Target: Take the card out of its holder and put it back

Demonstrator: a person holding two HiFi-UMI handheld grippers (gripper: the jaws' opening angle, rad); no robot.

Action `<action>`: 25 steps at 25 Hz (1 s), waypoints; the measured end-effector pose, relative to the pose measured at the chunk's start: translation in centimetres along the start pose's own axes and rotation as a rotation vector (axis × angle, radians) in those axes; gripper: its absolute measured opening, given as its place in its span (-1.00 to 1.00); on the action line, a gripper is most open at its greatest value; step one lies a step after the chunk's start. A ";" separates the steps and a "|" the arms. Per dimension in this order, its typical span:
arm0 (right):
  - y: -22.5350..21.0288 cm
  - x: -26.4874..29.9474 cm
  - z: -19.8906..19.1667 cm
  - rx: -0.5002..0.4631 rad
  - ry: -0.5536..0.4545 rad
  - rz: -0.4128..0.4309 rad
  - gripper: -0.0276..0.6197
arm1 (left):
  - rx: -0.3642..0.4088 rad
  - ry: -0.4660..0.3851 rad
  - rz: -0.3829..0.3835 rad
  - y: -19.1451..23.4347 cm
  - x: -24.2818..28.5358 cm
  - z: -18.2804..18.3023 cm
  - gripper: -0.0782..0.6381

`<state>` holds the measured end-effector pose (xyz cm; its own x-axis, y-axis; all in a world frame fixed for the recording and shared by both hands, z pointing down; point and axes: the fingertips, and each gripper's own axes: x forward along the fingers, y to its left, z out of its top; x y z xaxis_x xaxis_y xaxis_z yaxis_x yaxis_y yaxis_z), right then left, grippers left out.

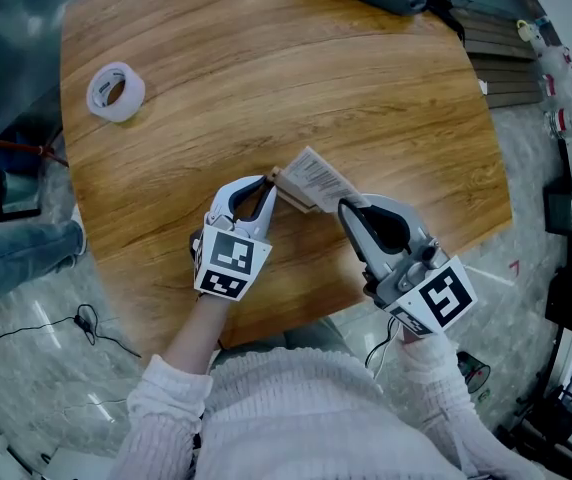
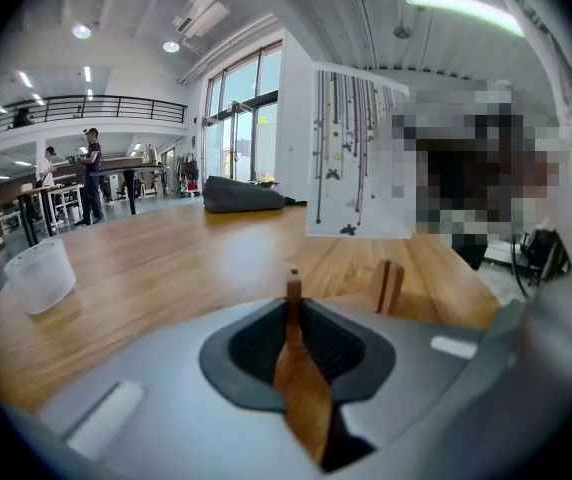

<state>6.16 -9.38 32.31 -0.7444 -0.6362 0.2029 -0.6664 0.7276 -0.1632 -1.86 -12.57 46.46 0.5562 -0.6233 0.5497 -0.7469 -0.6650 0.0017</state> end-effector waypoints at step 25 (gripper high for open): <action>-0.5 1.6 -1.5 0.021 0.019 0.015 -0.88 | -0.017 -0.011 -0.006 0.0 0.0 0.1 -0.64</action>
<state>5.37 -10.35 34.13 -0.7536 -0.6199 0.2185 -0.6558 0.7315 -0.1867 -1.83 -12.59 46.37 0.5647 -0.6234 0.5408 -0.7492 -0.6620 0.0192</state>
